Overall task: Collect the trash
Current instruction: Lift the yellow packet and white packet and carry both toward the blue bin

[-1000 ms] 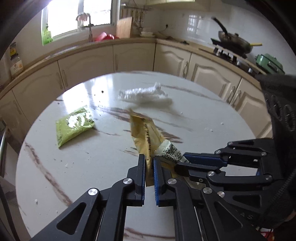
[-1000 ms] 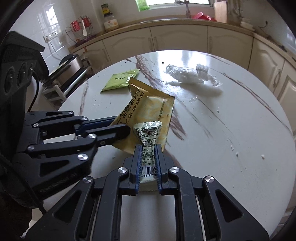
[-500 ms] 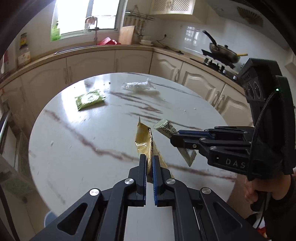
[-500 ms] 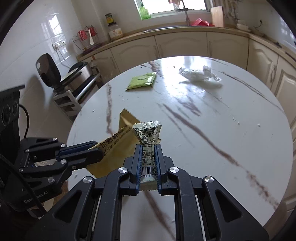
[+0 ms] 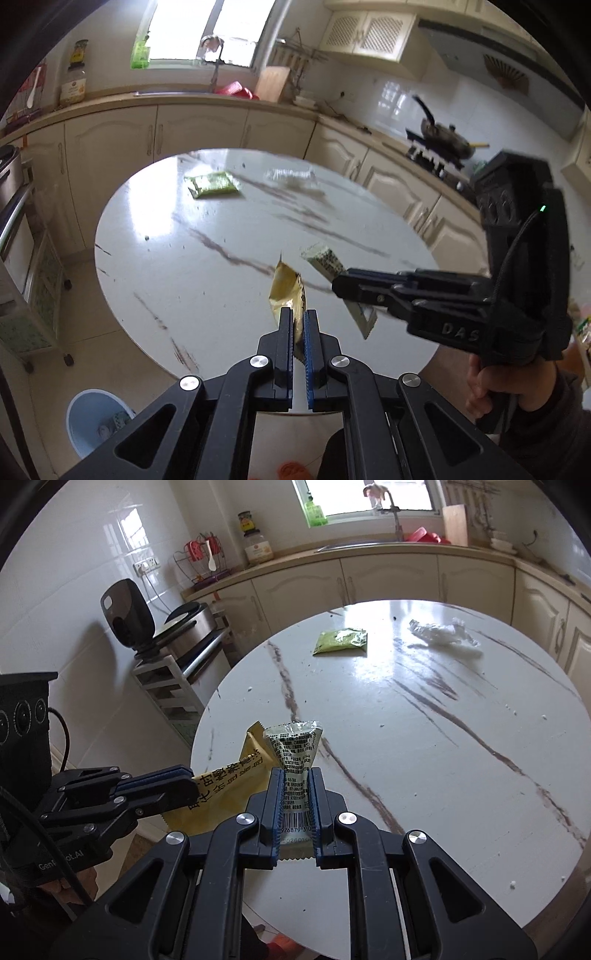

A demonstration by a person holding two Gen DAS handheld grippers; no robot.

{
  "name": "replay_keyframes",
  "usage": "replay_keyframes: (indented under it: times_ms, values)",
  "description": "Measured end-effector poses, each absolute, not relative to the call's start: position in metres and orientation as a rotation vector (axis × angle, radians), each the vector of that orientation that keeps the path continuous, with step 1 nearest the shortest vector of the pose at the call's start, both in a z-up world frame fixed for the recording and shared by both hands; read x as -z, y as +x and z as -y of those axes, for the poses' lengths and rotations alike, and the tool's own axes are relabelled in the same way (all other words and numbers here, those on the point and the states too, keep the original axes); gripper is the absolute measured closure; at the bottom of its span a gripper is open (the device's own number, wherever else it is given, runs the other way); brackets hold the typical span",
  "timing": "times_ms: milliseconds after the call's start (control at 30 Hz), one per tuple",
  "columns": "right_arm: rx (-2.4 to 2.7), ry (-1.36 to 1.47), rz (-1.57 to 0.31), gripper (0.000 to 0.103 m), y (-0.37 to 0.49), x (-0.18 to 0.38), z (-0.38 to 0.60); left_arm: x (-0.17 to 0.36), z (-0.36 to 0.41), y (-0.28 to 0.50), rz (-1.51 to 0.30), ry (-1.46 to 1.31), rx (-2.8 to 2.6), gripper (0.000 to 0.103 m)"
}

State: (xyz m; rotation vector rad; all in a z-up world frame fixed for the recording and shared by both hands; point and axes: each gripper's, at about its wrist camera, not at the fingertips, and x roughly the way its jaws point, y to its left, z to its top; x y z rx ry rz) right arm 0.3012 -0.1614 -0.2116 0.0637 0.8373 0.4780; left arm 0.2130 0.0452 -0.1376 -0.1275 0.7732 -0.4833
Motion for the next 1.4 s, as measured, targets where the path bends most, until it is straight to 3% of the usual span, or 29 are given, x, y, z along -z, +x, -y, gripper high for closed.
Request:
replay_keyframes:
  times_ms: [200,233,267,333,433,633,1033,1400]
  values:
    - [-0.399,-0.012,-0.851,0.09,0.299,0.228,0.163,0.166,-0.043,0.217,-0.861,-0.092,0.451,0.09]
    - [-0.391,-0.022,-0.858,0.09,0.3,0.231,0.164,0.165,-0.044,0.217,-0.86,-0.096,0.44,0.076]
    - [-0.392,-0.014,-0.871,0.09,0.301,0.236,0.167,0.164,-0.043,0.218,-0.868,-0.09,0.428,0.055]
    - [-0.399,-0.005,-0.882,0.09,0.301,0.24,0.169,0.161,-0.04,0.222,-0.868,-0.064,0.408,0.045]
    - [-0.41,0.009,-0.884,0.09,0.302,0.244,0.172,0.159,-0.03,0.229,-0.879,-0.037,0.409,0.048]
    - [-0.415,0.015,-0.883,0.09,0.304,0.246,0.174,0.156,-0.002,0.242,-0.85,0.014,0.418,0.1]
    - [-0.456,0.034,-0.824,0.09,0.291,0.221,0.158,0.141,-0.049,0.222,-0.763,-0.147,0.446,0.101]
    - [-0.659,-0.073,-0.773,0.09,0.284,0.196,0.02,0.127,-0.187,0.165,-0.679,-0.233,0.258,0.101]
